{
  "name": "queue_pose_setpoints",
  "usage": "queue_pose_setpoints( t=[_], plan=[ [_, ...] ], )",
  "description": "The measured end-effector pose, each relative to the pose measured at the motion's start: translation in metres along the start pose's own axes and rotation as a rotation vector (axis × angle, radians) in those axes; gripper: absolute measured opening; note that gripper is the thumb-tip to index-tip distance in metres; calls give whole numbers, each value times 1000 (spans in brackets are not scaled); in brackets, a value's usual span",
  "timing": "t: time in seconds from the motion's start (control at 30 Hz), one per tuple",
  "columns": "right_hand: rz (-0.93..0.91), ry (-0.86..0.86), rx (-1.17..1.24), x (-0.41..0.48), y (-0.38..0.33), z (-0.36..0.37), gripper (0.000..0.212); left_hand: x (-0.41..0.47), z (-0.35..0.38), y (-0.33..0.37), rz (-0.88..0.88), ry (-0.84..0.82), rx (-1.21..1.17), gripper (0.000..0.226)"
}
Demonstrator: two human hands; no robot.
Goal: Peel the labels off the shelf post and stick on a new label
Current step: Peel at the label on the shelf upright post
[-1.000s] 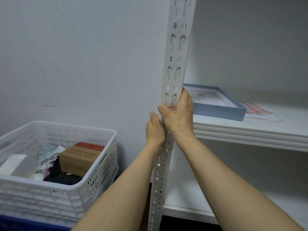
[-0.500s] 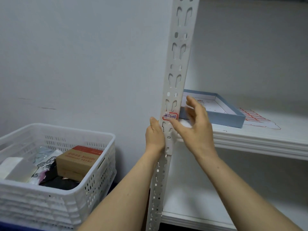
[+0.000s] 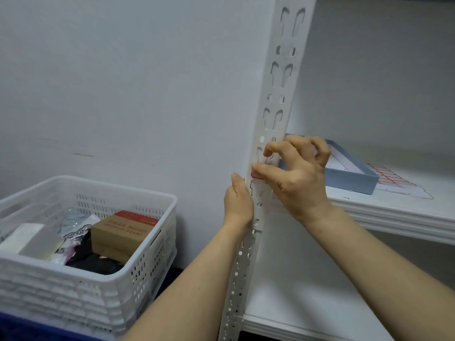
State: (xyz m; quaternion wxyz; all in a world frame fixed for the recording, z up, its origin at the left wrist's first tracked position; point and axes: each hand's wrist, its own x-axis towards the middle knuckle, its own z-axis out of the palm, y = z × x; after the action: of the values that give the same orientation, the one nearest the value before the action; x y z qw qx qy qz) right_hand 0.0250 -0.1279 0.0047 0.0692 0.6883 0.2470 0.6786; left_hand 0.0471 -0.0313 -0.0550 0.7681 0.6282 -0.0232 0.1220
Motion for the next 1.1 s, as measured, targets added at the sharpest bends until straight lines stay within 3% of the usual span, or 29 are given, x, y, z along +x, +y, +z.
queue_pose_setpoints(
  t=[0.2,0.6,1.1],
  plan=[
    [-243,11,-88,8,2,1,24,-3,0,4,-13,15,8,48],
    [-555,-18,-143,16,6,12,9,-2,-1,5,-27,39,32,52],
    [-413,-29,-58,9,8,7,4,-1,-2,1,-8,18,81,45]
  ],
)
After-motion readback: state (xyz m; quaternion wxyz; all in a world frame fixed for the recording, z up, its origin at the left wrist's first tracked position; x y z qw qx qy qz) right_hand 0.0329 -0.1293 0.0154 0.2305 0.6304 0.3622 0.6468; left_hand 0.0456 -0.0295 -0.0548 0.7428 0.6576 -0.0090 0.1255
